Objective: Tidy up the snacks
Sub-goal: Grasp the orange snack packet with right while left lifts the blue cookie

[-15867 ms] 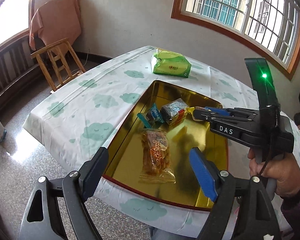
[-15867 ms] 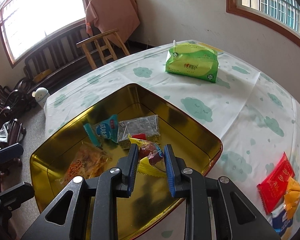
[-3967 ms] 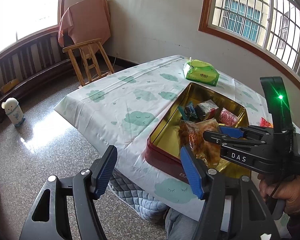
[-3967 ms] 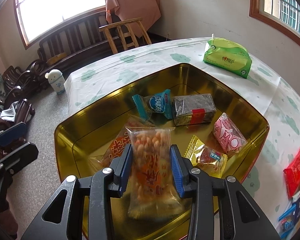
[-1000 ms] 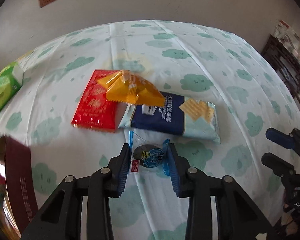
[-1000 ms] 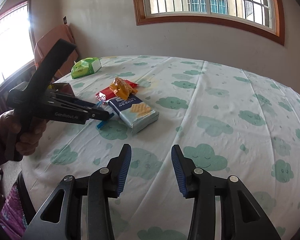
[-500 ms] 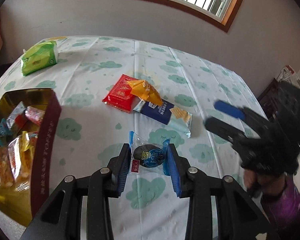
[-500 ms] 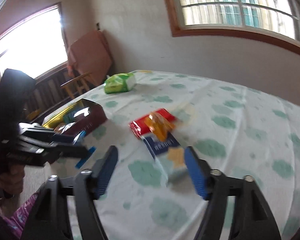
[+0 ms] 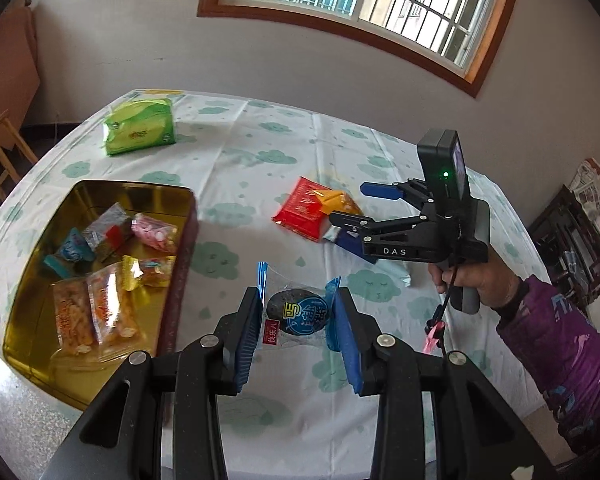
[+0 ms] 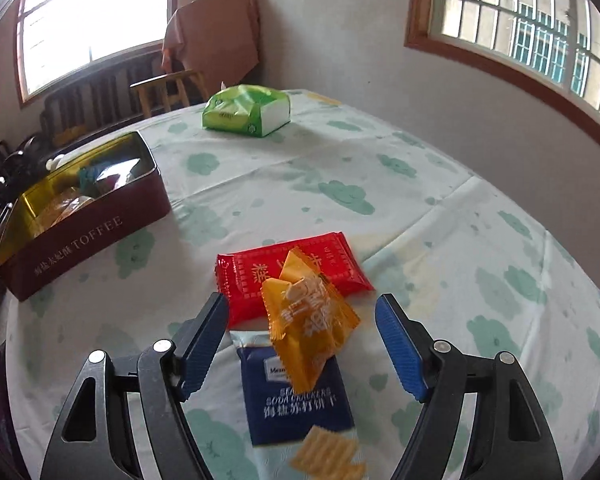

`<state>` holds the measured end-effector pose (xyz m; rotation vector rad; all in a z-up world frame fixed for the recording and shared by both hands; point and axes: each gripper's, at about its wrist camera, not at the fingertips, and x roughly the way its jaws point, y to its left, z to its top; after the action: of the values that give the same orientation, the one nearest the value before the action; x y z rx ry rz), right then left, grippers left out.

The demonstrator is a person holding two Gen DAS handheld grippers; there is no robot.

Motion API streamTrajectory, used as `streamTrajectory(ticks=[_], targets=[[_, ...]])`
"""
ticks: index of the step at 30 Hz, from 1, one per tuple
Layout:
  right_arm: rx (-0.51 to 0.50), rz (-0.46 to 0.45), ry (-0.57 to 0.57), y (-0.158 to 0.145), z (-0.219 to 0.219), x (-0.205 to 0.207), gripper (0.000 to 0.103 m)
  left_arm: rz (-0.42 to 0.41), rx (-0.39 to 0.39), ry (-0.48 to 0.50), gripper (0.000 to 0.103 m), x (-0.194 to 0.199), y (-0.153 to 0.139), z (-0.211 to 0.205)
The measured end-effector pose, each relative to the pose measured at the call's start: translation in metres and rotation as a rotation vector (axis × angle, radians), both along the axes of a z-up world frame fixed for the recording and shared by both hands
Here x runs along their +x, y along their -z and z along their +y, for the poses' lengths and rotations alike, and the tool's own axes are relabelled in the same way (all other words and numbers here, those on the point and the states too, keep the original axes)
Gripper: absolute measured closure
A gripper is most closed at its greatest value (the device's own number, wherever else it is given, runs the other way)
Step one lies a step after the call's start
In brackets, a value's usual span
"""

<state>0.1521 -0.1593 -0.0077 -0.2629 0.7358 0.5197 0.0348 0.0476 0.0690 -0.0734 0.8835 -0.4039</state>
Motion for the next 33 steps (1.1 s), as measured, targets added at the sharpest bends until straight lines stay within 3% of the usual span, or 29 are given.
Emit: streamTrajectory(ticks=[2,4,9,13,14,16,18,24,27,28,30,31,32,33], targets=[[-0.029,0.033,-0.005,0.006,0.002,0.010,0.030,0.005,-0.005,-0.008,0.070,-0.001,-0.001,0.008],[-0.036,0.084,-0.005,0.013,0.003,0.020,0.067,0.011,-0.010,-0.030,0.070,0.000,-0.001,0.017],[-0.054,0.080,0.040,0.007,0.006,0.013,0.071,0.005,-0.010,-0.063,0.070,-0.003,-0.001,0.030],[0.028,-0.004,0.066,-0.024,0.006,-0.023,0.071,-0.012,0.000,-0.097,0.070,-0.009,-0.003,0.045],[0.054,-0.014,0.062,-0.030,0.007,-0.032,0.071,-0.014,0.004,-0.104,0.081,-0.010,-0.004,0.049],[0.123,-0.036,0.051,-0.043,0.012,-0.063,0.071,-0.004,0.016,-0.119,0.090,-0.014,-0.003,0.058],[0.162,-0.044,0.033,-0.048,0.021,-0.090,0.071,-0.001,0.024,-0.136,0.091,-0.017,-0.002,0.067],[0.224,-0.007,0.046,-0.042,0.030,-0.135,0.071,-0.015,0.034,-0.173,0.093,-0.012,-0.001,0.089],[0.240,0.037,0.079,-0.032,0.020,-0.138,0.071,-0.017,0.016,-0.120,0.094,-0.019,-0.003,0.084],[0.233,0.042,0.094,-0.031,0.016,-0.139,0.071,-0.015,0.027,-0.078,0.091,-0.021,-0.005,0.075],[0.242,0.058,0.112,-0.029,0.006,-0.142,0.071,-0.005,0.028,-0.016,0.067,-0.023,-0.006,0.059],[0.248,0.060,0.124,-0.029,0.002,-0.144,0.071,-0.007,0.026,0.011,0.045,-0.023,-0.004,0.050],[0.251,0.055,0.132,-0.030,-0.001,-0.146,0.071,-0.016,0.039,0.024,0.034,-0.022,-0.002,0.042],[0.255,0.050,0.139,-0.032,-0.004,-0.149,0.071,-0.015,0.063,0.031,0.035,-0.020,0.003,0.033]])
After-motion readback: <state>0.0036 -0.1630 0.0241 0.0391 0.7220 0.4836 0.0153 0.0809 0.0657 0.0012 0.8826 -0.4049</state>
